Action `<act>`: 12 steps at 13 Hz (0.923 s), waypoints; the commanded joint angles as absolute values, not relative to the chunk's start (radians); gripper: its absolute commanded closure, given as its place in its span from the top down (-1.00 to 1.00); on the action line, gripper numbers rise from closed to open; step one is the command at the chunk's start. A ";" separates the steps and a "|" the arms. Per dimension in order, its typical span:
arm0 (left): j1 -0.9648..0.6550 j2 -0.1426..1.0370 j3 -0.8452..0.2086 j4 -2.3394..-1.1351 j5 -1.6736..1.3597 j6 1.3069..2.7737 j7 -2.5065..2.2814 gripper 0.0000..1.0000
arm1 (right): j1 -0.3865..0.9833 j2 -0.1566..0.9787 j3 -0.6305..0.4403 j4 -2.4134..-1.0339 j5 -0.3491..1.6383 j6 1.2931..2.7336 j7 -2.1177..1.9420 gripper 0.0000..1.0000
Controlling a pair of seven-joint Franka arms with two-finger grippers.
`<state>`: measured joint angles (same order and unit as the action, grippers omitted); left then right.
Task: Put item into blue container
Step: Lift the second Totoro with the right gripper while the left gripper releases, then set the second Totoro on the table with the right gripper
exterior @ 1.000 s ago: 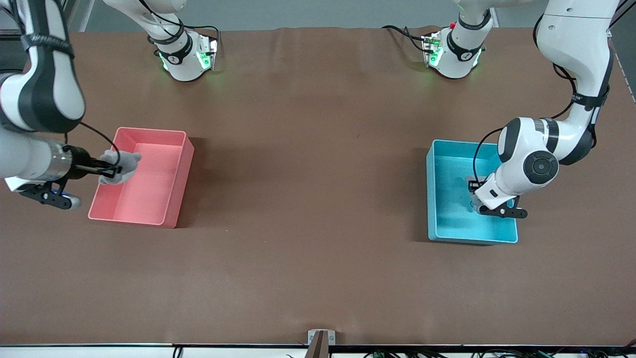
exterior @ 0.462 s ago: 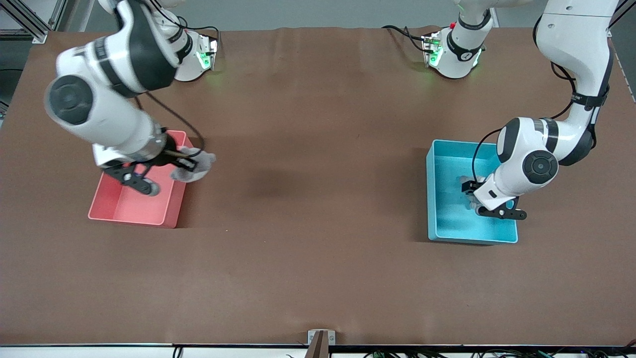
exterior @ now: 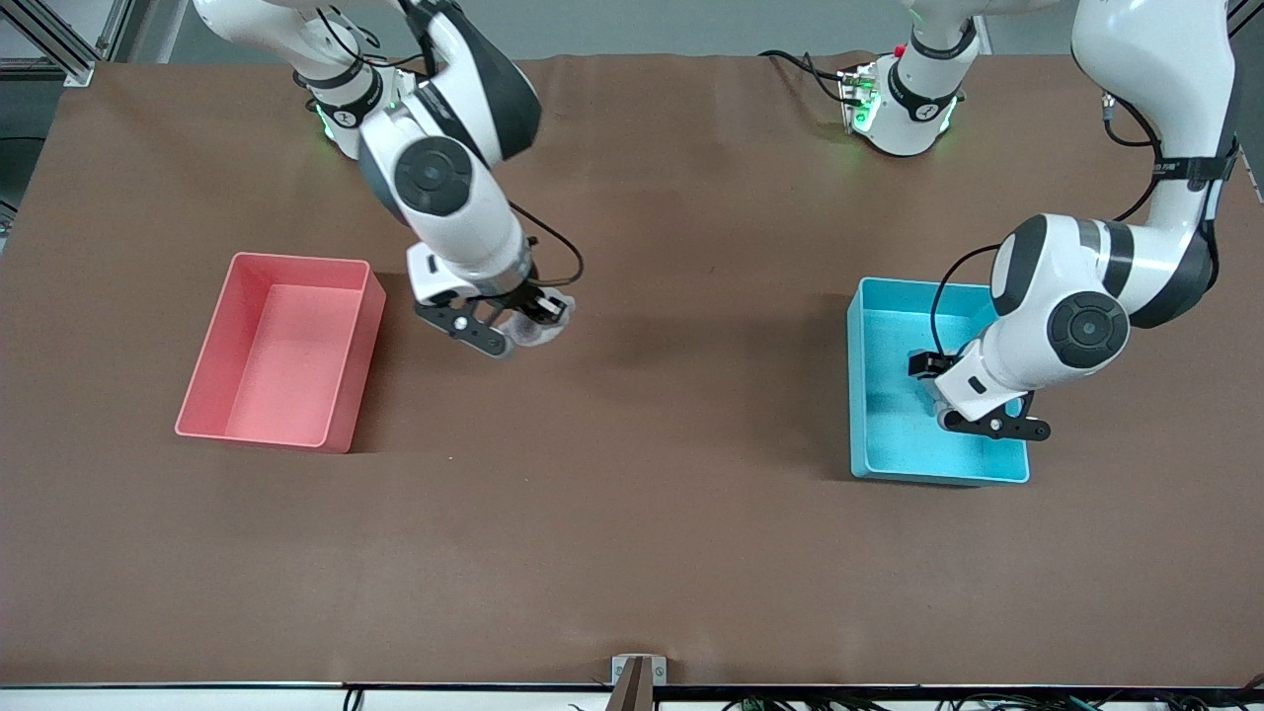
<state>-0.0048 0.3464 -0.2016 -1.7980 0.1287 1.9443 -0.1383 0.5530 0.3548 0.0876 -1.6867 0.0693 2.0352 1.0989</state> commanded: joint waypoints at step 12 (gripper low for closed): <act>-0.156 0.482 -0.377 -1.612 0.077 1.939 -0.606 0.99 | 0.706 0.627 0.074 -1.672 -0.084 2.298 1.111 -0.60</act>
<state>-0.1623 0.4590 -0.3793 -1.6428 0.0831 1.9290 -0.5976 0.6975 0.6156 0.0804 -1.6851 -0.0686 2.2846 1.0991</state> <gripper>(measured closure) 0.000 0.815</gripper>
